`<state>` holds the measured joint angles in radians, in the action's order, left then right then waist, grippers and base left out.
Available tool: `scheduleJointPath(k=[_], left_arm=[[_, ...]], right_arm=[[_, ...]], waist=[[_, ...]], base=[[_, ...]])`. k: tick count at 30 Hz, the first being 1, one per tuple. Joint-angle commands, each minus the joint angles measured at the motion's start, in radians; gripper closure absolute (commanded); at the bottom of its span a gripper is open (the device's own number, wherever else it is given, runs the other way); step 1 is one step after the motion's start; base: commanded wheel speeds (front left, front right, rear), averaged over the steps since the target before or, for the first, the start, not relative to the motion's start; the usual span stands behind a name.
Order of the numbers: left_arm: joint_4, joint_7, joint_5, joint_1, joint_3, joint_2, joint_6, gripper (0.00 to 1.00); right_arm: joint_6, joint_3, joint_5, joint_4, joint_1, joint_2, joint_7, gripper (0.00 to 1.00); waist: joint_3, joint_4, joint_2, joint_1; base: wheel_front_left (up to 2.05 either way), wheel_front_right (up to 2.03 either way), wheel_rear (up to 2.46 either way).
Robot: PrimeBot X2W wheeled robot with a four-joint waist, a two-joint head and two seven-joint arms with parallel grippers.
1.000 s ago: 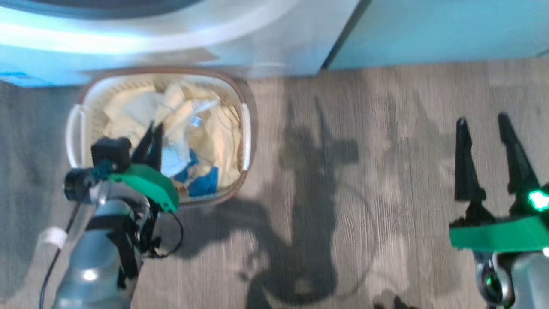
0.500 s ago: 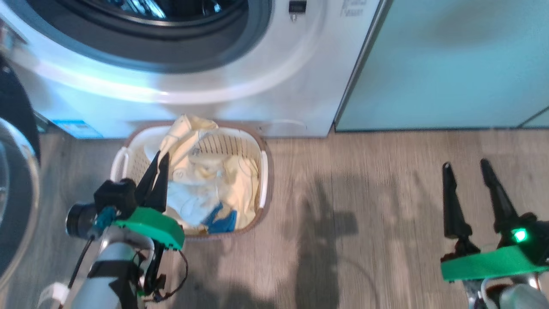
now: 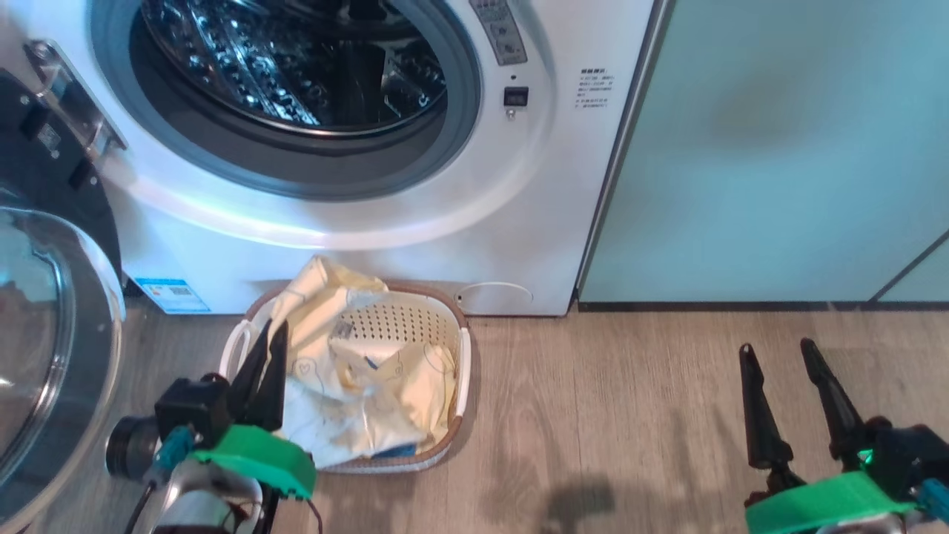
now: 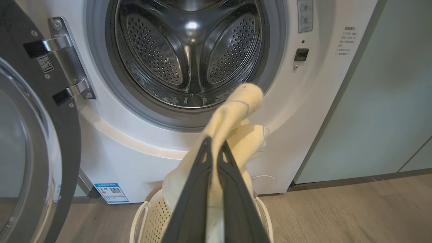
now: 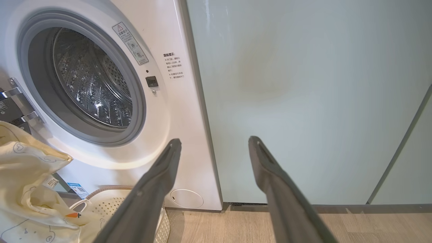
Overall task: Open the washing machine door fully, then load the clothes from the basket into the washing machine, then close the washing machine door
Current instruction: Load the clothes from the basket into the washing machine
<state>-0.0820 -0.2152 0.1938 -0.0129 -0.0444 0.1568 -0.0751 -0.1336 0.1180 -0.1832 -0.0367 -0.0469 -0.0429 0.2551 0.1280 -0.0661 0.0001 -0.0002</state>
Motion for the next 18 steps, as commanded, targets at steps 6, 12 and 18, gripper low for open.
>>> scheduleJointPath(k=[6,12,18], left_arm=[[0.085,0.017,-0.004,0.012,0.041,0.024,-0.019,1.00],[0.112,0.029,0.000,0.035,0.039,0.025,-0.027,1.00],[0.126,0.034,0.005,0.045,0.036,0.025,-0.033,1.00]], right_arm=[[0.003,0.022,0.002,0.025,-0.004,-0.007,0.007,0.00],[0.003,0.024,-0.003,0.026,-0.012,-0.007,0.007,0.00],[0.003,0.030,-0.005,0.027,-0.014,-0.007,0.007,0.00]], waist=[[-0.027,0.003,-0.0001,0.0002],[-0.040,0.006,-0.0001,0.0002],[-0.042,0.005,-0.0001,0.0002]], base=[[0.00,0.00,0.00],[0.00,0.00,0.00],[0.00,0.00,0.00]])
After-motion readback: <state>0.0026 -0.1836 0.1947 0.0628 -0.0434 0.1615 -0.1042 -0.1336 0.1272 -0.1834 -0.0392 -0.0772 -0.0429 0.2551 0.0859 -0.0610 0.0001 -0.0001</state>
